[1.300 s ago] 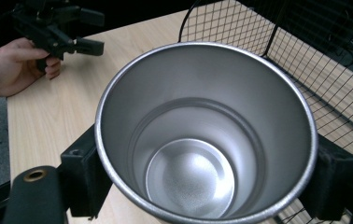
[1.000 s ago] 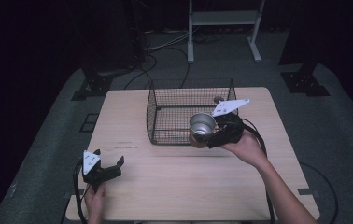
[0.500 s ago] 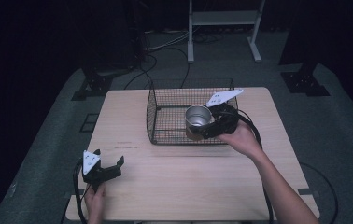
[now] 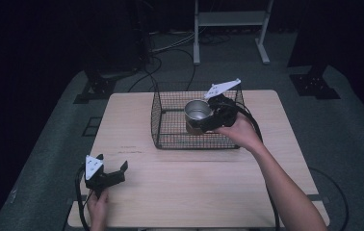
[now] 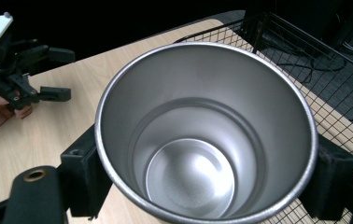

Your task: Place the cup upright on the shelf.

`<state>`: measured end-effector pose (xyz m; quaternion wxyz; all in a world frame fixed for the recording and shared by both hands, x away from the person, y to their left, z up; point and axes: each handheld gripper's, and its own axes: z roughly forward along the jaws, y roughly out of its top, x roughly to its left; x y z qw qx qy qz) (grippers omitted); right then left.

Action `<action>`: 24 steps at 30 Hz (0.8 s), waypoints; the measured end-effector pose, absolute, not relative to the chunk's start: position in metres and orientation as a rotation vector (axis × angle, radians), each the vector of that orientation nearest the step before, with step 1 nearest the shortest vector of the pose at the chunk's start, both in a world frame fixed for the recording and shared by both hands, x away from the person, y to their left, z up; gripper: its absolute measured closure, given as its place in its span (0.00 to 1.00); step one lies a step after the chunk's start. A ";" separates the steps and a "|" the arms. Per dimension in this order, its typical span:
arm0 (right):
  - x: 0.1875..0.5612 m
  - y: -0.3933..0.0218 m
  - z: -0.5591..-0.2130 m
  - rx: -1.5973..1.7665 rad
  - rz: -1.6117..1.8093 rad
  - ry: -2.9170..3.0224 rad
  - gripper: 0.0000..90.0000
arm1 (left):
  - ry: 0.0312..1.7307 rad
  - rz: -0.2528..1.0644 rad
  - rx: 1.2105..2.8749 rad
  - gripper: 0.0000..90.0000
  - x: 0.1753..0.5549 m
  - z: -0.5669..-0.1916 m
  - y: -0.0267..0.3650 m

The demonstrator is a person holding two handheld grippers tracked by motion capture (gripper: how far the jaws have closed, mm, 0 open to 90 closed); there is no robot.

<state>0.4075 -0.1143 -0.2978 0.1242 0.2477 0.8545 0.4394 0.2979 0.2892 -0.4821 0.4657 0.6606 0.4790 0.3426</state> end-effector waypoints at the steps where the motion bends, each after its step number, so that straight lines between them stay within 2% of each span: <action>1: 0.409 -0.114 -0.298 0.724 1.279 2.492 0.20 | 1.176 0.842 1.620 0.00 0.298 -0.482 0.289; 24: 0.445 -0.100 -0.292 0.753 1.262 2.520 0.20 | 1.177 0.837 1.622 0.00 0.297 -0.482 0.290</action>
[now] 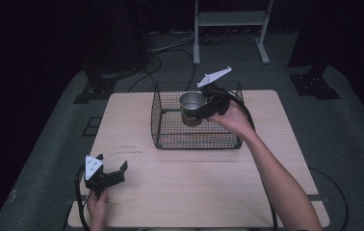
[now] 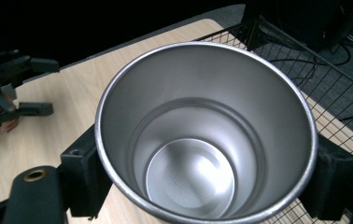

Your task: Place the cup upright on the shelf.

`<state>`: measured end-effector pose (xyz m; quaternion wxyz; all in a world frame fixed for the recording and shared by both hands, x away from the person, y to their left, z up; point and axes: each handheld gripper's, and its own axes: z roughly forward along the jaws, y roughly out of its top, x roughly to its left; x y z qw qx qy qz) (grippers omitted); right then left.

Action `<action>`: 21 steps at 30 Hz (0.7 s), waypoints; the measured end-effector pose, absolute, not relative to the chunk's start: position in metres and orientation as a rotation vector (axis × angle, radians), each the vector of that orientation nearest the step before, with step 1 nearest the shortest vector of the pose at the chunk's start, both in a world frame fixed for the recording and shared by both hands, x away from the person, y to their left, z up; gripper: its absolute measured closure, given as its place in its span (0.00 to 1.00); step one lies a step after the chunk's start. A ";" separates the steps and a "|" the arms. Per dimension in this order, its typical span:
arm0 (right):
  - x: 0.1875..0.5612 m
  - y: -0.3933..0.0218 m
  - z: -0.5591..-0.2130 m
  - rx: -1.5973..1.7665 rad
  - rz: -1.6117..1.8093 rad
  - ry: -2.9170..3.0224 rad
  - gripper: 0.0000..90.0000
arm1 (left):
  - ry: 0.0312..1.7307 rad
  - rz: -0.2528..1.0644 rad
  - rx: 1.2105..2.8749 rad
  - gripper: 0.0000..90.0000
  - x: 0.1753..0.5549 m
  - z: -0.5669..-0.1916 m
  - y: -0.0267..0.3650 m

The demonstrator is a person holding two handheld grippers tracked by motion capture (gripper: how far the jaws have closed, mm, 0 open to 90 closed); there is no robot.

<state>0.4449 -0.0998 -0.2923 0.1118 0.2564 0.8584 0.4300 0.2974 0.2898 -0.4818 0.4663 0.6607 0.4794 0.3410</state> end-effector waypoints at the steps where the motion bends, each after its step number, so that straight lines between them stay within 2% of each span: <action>1: 0.446 -0.099 -0.292 0.754 1.265 2.517 0.20 | 1.177 0.836 1.618 0.00 0.297 -0.482 0.290; 21: 0.494 -0.083 -0.311 0.884 1.183 2.516 0.20 | 1.173 0.833 1.614 0.00 0.297 -0.482 0.291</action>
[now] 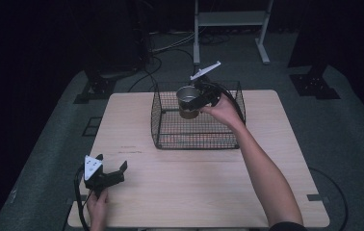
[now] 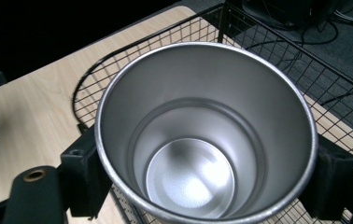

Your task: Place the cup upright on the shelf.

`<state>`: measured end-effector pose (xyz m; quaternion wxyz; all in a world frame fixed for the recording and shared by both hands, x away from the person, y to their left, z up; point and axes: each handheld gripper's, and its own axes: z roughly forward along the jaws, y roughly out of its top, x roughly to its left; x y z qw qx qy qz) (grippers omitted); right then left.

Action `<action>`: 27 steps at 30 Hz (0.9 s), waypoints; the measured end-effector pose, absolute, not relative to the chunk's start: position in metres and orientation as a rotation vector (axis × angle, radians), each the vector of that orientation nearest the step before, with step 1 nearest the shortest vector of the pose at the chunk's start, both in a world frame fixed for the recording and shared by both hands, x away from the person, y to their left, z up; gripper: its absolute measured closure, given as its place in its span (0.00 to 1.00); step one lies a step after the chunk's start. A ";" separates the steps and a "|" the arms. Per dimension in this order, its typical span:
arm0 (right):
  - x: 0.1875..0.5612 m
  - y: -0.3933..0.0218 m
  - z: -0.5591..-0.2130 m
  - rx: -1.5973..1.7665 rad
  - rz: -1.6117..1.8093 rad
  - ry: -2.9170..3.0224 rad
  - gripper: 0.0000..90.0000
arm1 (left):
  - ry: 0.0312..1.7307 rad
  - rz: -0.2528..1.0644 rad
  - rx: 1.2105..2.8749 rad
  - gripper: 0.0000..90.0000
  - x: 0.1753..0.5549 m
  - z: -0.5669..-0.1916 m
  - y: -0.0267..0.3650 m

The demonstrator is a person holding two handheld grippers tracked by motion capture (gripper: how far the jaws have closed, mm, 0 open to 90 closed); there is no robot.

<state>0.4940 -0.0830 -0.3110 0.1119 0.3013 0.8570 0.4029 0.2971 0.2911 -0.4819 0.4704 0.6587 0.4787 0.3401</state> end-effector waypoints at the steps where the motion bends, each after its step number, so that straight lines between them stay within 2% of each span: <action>1: 0.496 -0.082 -0.312 0.891 1.181 2.516 0.20 | 1.173 0.832 1.612 0.00 0.297 -0.482 0.291; 27: 0.520 -0.077 -0.349 0.997 1.131 2.538 0.20 | 1.175 0.823 1.604 0.00 0.297 -0.482 0.292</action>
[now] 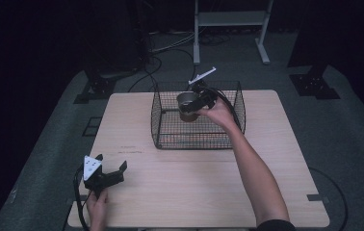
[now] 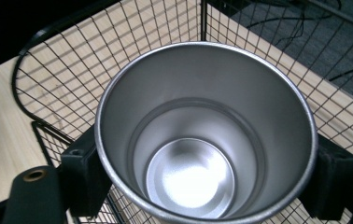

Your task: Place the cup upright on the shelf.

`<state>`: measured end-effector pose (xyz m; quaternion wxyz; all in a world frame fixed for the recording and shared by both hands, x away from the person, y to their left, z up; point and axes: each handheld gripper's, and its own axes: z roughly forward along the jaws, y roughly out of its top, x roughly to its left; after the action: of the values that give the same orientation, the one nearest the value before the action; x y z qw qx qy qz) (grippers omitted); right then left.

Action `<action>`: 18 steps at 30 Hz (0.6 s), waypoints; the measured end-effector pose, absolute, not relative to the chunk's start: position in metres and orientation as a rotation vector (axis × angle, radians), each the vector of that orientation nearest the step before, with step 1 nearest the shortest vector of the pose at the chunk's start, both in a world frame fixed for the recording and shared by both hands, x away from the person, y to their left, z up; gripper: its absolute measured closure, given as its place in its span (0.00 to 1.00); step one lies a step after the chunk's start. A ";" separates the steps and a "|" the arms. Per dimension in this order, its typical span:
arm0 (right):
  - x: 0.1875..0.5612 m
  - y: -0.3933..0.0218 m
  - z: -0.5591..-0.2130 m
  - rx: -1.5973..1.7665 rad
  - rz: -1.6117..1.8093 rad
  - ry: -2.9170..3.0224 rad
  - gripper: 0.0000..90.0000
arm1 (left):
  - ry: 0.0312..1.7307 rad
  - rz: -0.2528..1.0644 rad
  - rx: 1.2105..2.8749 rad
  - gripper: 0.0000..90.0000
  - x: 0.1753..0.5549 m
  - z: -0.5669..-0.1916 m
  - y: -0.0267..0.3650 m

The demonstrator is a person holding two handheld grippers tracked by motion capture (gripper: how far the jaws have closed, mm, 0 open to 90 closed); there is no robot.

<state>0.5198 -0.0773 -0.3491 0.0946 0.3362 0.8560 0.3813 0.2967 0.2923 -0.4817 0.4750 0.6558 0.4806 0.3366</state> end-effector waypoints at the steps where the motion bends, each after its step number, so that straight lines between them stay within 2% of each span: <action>1: 0.520 -0.077 -0.349 0.997 1.131 2.538 0.20 | 1.175 0.823 1.604 0.00 0.297 -0.482 0.292; 18: 0.530 -0.082 -0.376 1.064 1.035 2.553 0.20 | 1.173 0.823 1.606 0.00 0.296 -0.482 0.292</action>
<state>0.5304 -0.0817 -0.3759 0.0941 0.3587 0.8607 0.3487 0.2965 0.2920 -0.4817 0.4744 0.6568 0.4798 0.3367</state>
